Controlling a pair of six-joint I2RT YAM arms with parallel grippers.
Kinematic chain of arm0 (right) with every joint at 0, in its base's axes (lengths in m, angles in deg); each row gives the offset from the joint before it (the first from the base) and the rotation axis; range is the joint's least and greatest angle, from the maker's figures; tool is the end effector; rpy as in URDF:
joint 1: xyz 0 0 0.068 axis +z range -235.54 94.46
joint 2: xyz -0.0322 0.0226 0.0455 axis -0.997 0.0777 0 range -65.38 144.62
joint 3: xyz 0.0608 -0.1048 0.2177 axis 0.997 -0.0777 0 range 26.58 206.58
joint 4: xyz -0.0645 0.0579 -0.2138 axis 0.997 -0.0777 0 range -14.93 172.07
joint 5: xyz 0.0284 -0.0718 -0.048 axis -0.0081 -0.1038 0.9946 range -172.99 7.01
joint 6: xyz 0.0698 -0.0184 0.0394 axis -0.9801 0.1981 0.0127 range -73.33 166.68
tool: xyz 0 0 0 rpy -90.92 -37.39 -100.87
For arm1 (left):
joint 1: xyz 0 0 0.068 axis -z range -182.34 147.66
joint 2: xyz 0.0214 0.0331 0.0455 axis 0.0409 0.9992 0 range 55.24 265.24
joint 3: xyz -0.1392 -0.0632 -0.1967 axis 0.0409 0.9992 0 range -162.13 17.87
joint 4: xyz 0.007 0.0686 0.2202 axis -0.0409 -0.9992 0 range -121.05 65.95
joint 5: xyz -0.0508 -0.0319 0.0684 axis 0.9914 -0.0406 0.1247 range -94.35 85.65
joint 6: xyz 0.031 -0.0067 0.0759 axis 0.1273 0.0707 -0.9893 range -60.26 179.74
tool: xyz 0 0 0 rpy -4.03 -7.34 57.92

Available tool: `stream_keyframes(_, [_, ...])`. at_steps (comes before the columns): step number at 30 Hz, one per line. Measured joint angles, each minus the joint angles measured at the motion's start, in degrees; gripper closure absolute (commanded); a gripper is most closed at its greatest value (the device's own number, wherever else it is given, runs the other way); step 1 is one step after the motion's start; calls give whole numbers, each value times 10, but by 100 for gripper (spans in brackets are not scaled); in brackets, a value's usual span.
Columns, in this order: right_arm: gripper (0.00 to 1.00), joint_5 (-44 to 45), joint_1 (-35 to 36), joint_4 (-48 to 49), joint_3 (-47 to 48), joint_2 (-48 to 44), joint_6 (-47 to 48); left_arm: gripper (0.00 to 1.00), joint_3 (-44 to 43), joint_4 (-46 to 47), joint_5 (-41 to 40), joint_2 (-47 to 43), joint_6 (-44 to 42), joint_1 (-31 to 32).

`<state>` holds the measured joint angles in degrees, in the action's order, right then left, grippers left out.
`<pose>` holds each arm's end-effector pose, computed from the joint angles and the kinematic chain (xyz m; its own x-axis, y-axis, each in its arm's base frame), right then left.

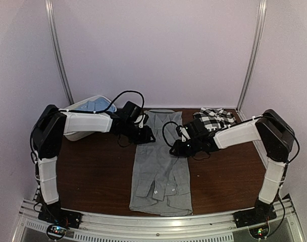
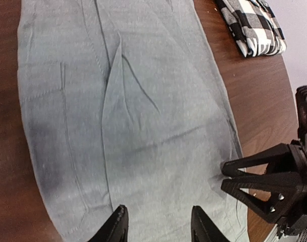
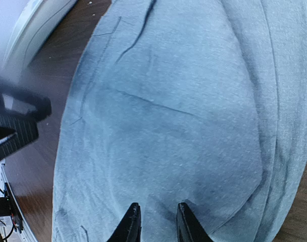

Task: Fold and stack the long sleeve shirts
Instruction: Smooth out the rectangle-folded shirt at the center of the board.

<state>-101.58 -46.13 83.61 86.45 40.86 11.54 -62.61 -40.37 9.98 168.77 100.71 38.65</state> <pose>0.2769 0.2571 0.1315 -0.8922 -0.0272 -0.4507 -0.3216 0.7390 0.5920 0.3049 -0.2885 0.1589 -0.9290 -0.0343 -0.3684 0.1961 0.7987 -0.5689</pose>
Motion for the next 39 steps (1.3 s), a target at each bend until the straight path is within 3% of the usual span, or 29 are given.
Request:
stream_keyframes(5, [70,-9,-16,2,2,39,6,53,-126,-17,-14,96,-26,-11])
stream_keyframes(17, [64,4,-25,-34,35,31,-14,53,-336,-63,-19,254,-88,-62])
stream_keyframes(30, [64,29,-60,-52,55,-12,-53,58,-429,-76,27,332,-111,-79])
stream_keyframes(34, [64,32,-60,-49,54,-12,-51,65,-430,-64,48,339,-105,-79])
stream_keyframes(39, [64,30,-62,-48,53,-12,-40,88,-435,-52,55,348,-94,-79])
